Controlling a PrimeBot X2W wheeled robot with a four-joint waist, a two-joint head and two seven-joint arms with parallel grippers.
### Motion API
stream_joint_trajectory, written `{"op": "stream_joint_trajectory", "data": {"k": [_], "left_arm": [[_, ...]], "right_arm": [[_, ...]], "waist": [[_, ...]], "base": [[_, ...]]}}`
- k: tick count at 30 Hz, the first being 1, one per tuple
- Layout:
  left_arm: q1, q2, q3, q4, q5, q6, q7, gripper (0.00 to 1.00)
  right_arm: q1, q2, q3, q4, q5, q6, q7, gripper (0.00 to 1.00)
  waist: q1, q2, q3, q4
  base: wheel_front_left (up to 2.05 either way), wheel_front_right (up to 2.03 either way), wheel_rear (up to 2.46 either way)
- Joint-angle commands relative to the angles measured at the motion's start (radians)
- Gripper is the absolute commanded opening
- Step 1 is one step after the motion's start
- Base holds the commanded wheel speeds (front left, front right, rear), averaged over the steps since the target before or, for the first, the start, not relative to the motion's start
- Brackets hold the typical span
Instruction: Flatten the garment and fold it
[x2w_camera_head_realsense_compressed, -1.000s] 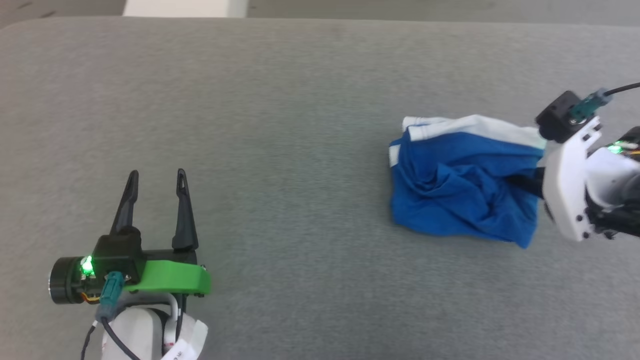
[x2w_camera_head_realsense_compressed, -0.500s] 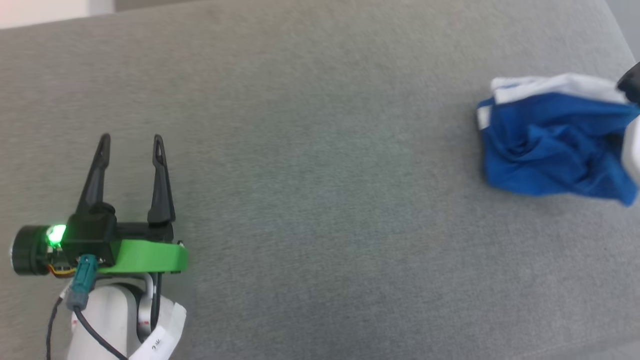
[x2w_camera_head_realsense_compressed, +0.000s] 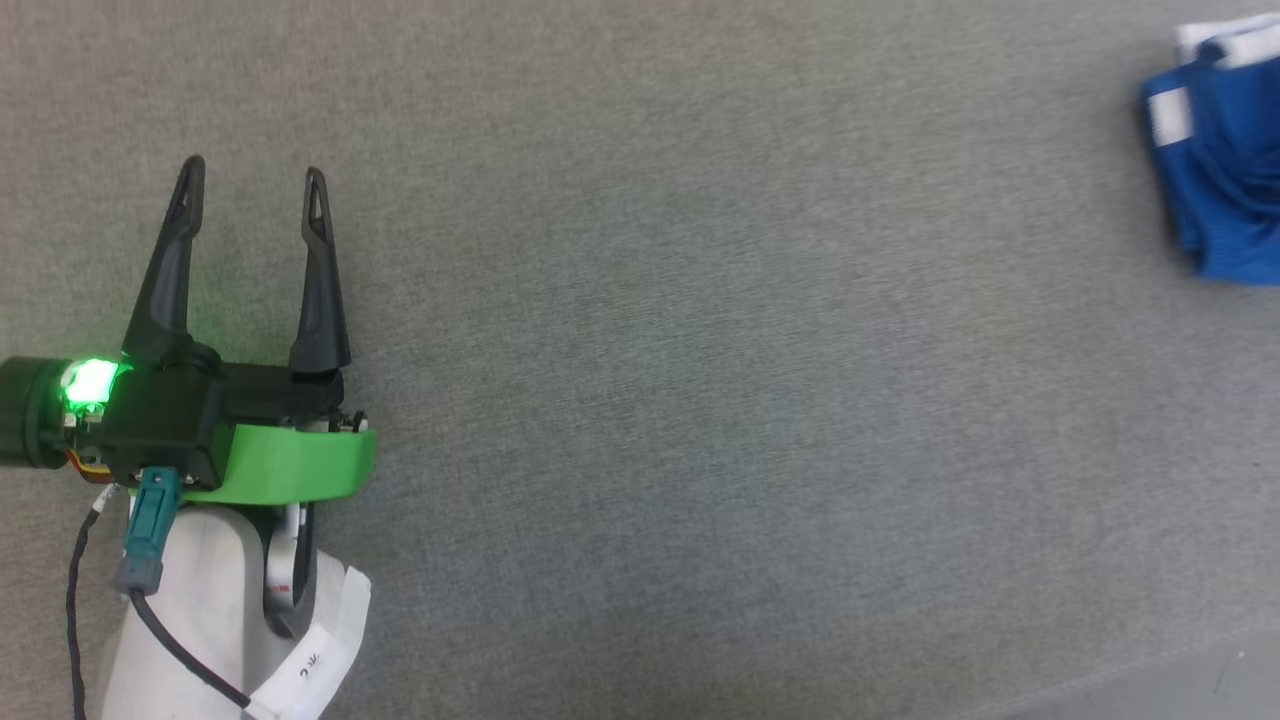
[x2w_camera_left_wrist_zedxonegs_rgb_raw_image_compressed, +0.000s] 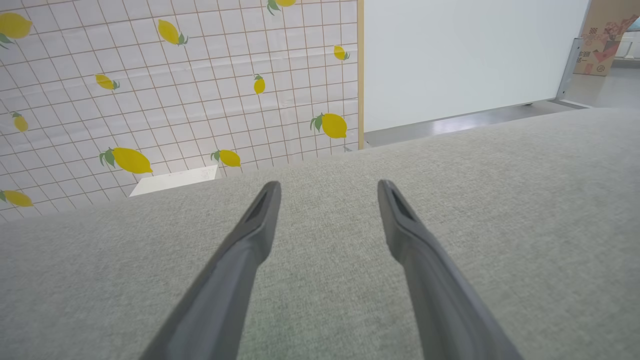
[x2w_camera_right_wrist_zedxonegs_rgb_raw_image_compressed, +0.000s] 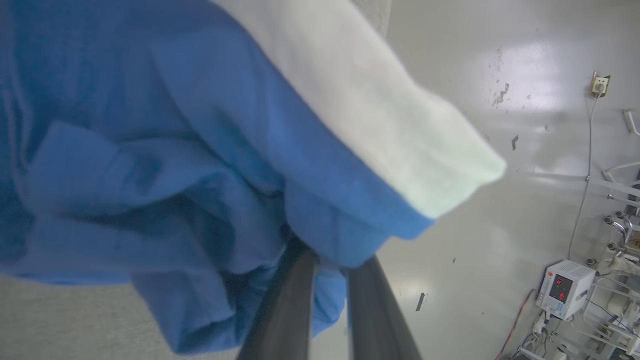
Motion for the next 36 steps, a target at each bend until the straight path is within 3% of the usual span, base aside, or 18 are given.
{"op": "stream_joint_trajectory", "data": {"k": [1, 9, 10, 11, 16, 23, 27, 30, 36], "left_arm": [[-0.019, 0.008, -0.001, -0.012, 0.001, -0.003, -0.002, 1.0], [-0.019, 0.012, -0.007, -0.032, -0.007, 0.011, -0.002, 1.0], [-0.018, 0.011, -0.007, -0.031, -0.008, 0.013, -0.002, 1.0], [-0.017, 0.01, -0.008, -0.028, -0.009, 0.016, -0.002, 1.0], [0.0, -0.007, -0.019, 0.001, -0.021, 0.025, -0.002, 1.0], [0.069, -0.035, -0.007, 0.031, -0.041, 0.048, -0.002, 1.0], [0.113, -0.045, 0.005, 0.049, -0.048, 0.055, -0.002, 1.0], [0.143, -0.049, 0.015, 0.063, -0.052, 0.056, -0.002, 1.0], [0.178, -0.063, 0.022, 0.087, -0.054, 0.057, -0.002, 1.0]], "right_arm": [[-0.02, 0.008, -0.015, 0.028, -0.019, -0.002, -0.01, 0.0], [-0.013, 0.06, -0.087, 0.129, -0.045, -0.002, -0.064, 0.0], [-0.01, 0.066, -0.091, 0.136, -0.052, -0.002, -0.071, 0.18], [-0.009, 0.071, -0.097, 0.147, -0.065, -0.002, -0.085, 1.0], [-0.003, 0.081, -0.114, 0.175, -0.128, -0.002, -0.156, 1.0], [-0.029, 0.079, -0.208, 0.21, -0.319, -0.002, -0.433, 1.0], [-0.013, 0.136, -0.316, 0.217, -0.408, -0.002, -0.641, 1.0], [0.027, 0.215, -0.403, 0.209, -0.463, -0.002, -0.768, 1.0], [0.158, 0.372, -0.568, 0.082, -0.555, -0.002, -0.843, 1.0]], "waist": [[-0.0001, -0.0001, 0.044, 0.029], [-0.0001, -0.0001, 0.053, 0.048], [-0.0001, -0.0001, 0.048, 0.049], [-0.0001, -0.0001, 0.038, 0.052], [-0.0001, -0.0001, -0.059, 0.075], [-0.0001, -0.0001, -0.225, 0.117], [-0.0001, -0.0001, -0.299, 0.145], [-0.0001, -0.0001, -0.343, 0.16], [-0.0001, -0.0001, -0.415, 0.191]], "base": [[0.0, 0.0, 0.0], [0.0, 0.0, 0.0], [0.0, 0.0, 0.0], [0.0, 0.0, 0.0], [0.0, 0.0, 0.0], [0.0, 0.0, 0.0], [0.0, 0.0, 0.0], [0.0, 0.0, 0.0], [0.0, 0.0, 0.0]]}}
